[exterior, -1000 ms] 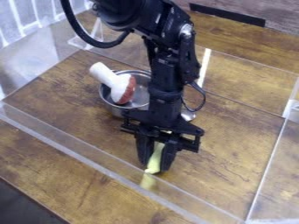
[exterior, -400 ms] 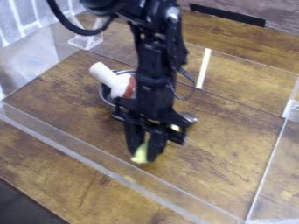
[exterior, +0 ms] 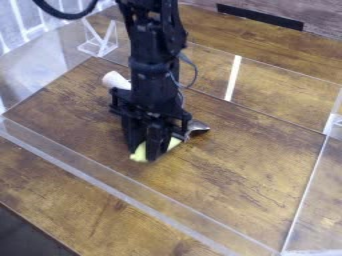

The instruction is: Move the green spoon to the left

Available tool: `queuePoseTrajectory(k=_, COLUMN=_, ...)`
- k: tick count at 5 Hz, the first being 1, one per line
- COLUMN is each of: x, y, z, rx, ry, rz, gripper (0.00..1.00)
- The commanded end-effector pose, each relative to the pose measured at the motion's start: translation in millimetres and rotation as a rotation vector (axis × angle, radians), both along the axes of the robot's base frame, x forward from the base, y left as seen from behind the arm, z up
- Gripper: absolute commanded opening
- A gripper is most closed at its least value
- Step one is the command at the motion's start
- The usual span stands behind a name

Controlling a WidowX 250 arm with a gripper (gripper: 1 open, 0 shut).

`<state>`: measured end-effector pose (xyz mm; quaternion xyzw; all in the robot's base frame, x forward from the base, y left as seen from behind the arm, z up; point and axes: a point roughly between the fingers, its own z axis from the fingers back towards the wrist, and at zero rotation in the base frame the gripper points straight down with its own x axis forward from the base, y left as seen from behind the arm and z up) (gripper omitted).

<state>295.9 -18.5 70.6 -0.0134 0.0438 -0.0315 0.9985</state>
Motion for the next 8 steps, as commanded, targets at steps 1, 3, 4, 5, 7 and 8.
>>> queuePoseTrajectory(k=1, x=14.7, y=11, z=38.2, rx=0.004, ry=-0.109, rz=-0.016, gripper=0.00)
queuePoseTrajectory(k=3, x=16.9, y=34, z=57.1, rx=0.022, ry=-0.145, rz=-0.022, gripper=0.00)
queuePoseTrajectory(k=4, x=12.7, y=41, z=65.5, rx=0.037, ry=-0.148, rz=0.047, gripper=0.00)
queuePoseTrajectory(k=5, x=7.9, y=45, z=72.9, rx=0.047, ry=-0.151, rz=0.104, gripper=0.00)
queuePoseTrajectory(k=7, x=0.0, y=51, z=77.7, rx=0.058, ry=-0.152, rz=0.220, gripper=0.00)
queuePoseTrajectory(k=8, x=-3.2, y=54, z=79.4, rx=0.069, ry=-0.150, rz=0.279, gripper=0.00)
